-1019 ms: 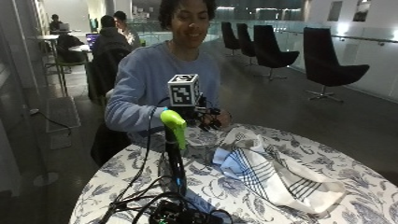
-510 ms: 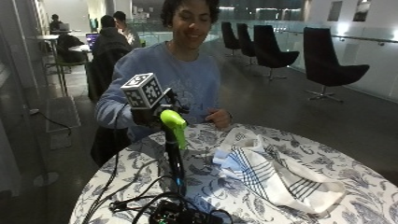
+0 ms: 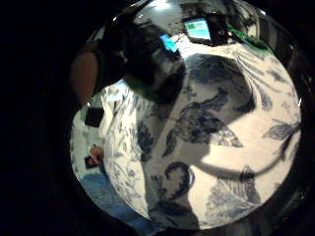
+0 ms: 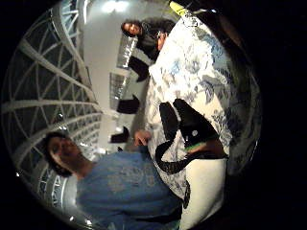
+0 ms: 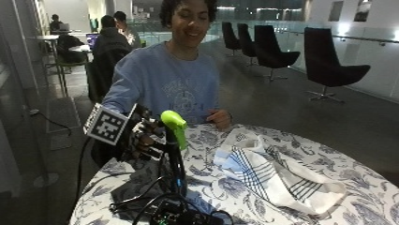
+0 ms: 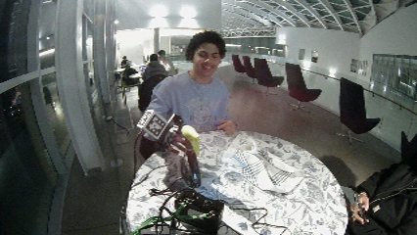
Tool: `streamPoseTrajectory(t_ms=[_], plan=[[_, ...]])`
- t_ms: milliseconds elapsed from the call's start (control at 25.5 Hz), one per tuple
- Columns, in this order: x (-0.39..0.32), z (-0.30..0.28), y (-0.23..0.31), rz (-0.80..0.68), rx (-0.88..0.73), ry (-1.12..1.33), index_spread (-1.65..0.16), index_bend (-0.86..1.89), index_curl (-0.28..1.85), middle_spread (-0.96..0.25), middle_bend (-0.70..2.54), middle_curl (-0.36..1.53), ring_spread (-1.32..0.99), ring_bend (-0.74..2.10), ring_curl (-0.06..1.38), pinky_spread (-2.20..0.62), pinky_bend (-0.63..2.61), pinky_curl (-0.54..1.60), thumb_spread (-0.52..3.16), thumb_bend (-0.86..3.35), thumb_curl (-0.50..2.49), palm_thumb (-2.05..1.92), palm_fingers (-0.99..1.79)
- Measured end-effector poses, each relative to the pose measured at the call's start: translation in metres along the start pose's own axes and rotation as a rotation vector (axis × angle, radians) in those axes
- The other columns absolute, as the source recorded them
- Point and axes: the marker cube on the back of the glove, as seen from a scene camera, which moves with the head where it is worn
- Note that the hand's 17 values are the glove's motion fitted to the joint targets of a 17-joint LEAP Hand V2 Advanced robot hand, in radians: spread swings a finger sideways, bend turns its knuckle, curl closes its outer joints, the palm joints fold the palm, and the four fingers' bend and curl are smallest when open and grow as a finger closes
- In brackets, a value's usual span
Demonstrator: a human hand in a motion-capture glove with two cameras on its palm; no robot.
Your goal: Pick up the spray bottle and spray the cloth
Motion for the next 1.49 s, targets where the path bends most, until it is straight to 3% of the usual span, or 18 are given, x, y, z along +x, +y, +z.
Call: streamPoseTrajectory(t_ms=[274, 745, 1019, 1254, 1489], plan=[[0.024, -0.002, -0.037, 0.095, 0.154, -0.158, -0.36, 0.1, 0.16, -0.05, 0.45, 0.38, 0.0, 0.52, 0.32, 0.16, 0.35, 0.33, 1.14, 0.07, 0.32, 0.63, 0.69], [0.027, 0.029, -0.101, 0.095, 0.181, -0.292, -0.35, 0.14, 0.2, -0.05, 0.4, 0.39, 0.01, 0.43, 0.32, 0.21, 0.32, 0.34, 1.06, -0.01, 0.33, 0.66, 0.63], [0.027, 0.031, -0.108, 0.07, 0.226, -0.25, -0.29, 0.28, 0.28, -0.07, 0.37, 0.38, 0.0, 0.41, 0.3, 0.25, 0.19, 0.29, 0.94, 0.1, 0.44, 0.95, 0.94], [-0.003, 0.024, -0.114, 0.068, 0.153, -0.216, -0.26, 0.24, 0.34, -0.07, 0.34, 0.39, -0.01, 0.43, 0.32, 0.26, 0.17, 0.29, 0.82, 0.06, 0.49, 0.99, 1.03], [-0.064, 0.016, -0.124, 0.042, -0.05, -0.171, -0.24, 0.2, 0.37, -0.08, 0.31, 0.4, 0.0, 0.42, 0.34, 0.27, 0.17, 0.3, 0.75, 0.02, 0.53, 0.99, 1.07]])
